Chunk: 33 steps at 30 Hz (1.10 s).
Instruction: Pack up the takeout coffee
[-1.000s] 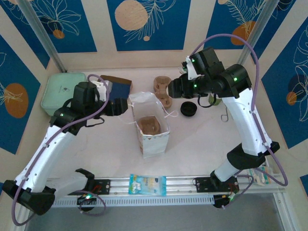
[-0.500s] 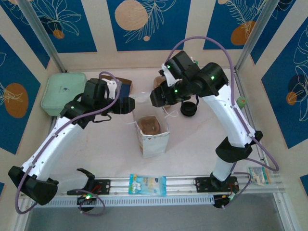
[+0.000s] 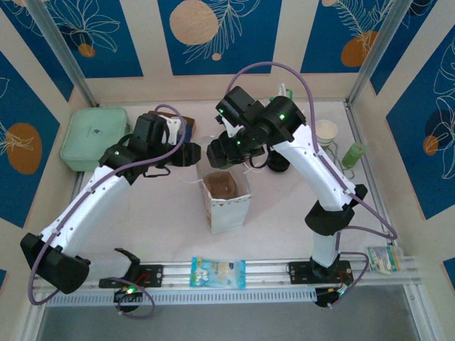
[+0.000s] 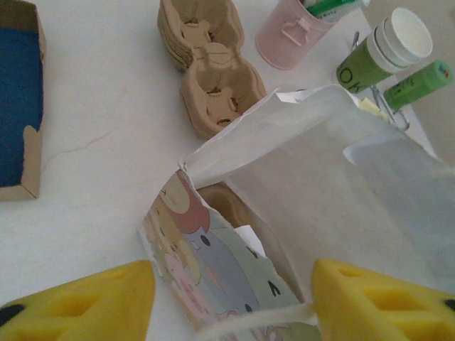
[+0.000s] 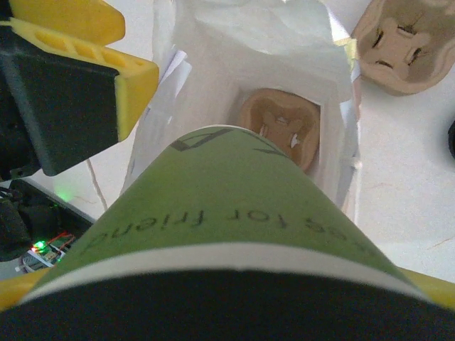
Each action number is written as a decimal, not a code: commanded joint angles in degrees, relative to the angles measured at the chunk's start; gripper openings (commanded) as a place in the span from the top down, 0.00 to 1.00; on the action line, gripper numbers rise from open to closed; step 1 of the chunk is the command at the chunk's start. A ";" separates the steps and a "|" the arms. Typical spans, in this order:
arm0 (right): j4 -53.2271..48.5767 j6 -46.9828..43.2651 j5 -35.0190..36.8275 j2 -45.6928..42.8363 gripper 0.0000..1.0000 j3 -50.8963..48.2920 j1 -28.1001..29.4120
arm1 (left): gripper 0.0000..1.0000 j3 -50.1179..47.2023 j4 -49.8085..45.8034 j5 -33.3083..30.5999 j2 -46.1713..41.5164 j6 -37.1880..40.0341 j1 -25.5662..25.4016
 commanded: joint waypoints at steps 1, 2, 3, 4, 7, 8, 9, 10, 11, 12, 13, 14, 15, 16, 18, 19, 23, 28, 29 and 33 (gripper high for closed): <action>-3.43 3.57 1.47 0.67 0.67 0.16 1.31 | 0.46 -0.63 1.49 -0.06 -0.24 -0.01 -0.68; -3.34 4.13 1.38 0.92 0.68 -0.12 1.66 | 0.49 -0.81 1.62 -0.06 -0.35 -0.21 -0.70; -3.34 4.58 1.40 1.18 0.68 -0.23 2.03 | 0.51 -0.87 1.71 -0.14 -0.48 -0.39 -0.76; -3.44 4.94 1.76 1.48 0.68 -0.32 2.38 | 0.53 -1.01 1.78 -0.15 -0.58 -0.54 -0.75; -4.14 5.73 2.87 2.34 0.68 -0.23 2.88 | 0.58 -1.28 1.91 -0.14 -1.10 -0.94 -0.94; -4.37 5.91 2.99 2.52 0.68 -0.31 2.99 | 0.61 -1.38 1.92 -0.33 -1.28 -1.10 -0.96; -4.47 6.24 3.33 2.61 0.68 -0.52 2.96 | 0.63 -1.52 1.98 -0.37 -1.51 -1.18 -0.96; -4.58 6.61 3.69 2.62 0.68 -0.86 3.06 | 0.64 -1.77 1.98 -0.53 -1.71 -1.36 -0.91; -4.63 6.83 4.33 2.62 0.68 -1.25 3.31 | 0.66 -1.89 2.05 -0.57 -1.84 -1.53 -0.96; -4.66 7.05 4.70 2.62 0.68 -1.54 3.44 | 0.67 -2.16 2.21 -0.53 -2.09 -1.70 -0.96; -4.66 7.18 5.19 2.71 0.68 -1.80 3.70 | 0.69 -2.40 2.33 -0.51 -2.30 -1.84 -0.96; -4.81 7.45 5.46 2.75 0.68 -1.98 3.88 | 0.70 -2.58 2.41 -0.51 -2.53 -2.07 -0.96; -4.91 7.61 5.82 2.87 0.68 -2.05 4.01 | 0.72 -2.68 2.52 -0.51 -2.80 -2.24 -0.94; -5.09 7.84 6.25 2.95 0.68 -2.15 4.11 | 0.73 -2.68 2.51 -0.51 -3.04 -2.30 -0.96; -5.35 8.24 6.83 2.92 0.68 -2.48 4.36 | 0.75 -2.64 2.42 -0.59 -3.49 -2.52 -1.04; -5.36 8.41 6.76 2.94 0.68 -2.81 4.41 | 0.76 -2.66 2.42 -0.59 -3.77 -2.68 -1.04; -5.60 8.74 6.92 3.22 0.68 -3.65 5.15 | 0.83 -3.00 2.59 -0.15 -4.72 -3.22 -1.04; -6.32 9.38 7.78 3.35 0.68 -4.26 5.60 | 0.88 -4.17 2.86 0.02 -5.87 -3.66 -1.11; -6.33 9.47 7.93 3.25 0.68 -4.40 5.59 | 0.88 -4.43 2.80 0.06 -6.06 -3.67 -1.13; -6.24 9.74 8.34 2.38 0.68 -4.45 5.55 | 0.51 -4.02 2.42 -0.07 -6.59 -3.36 -1.16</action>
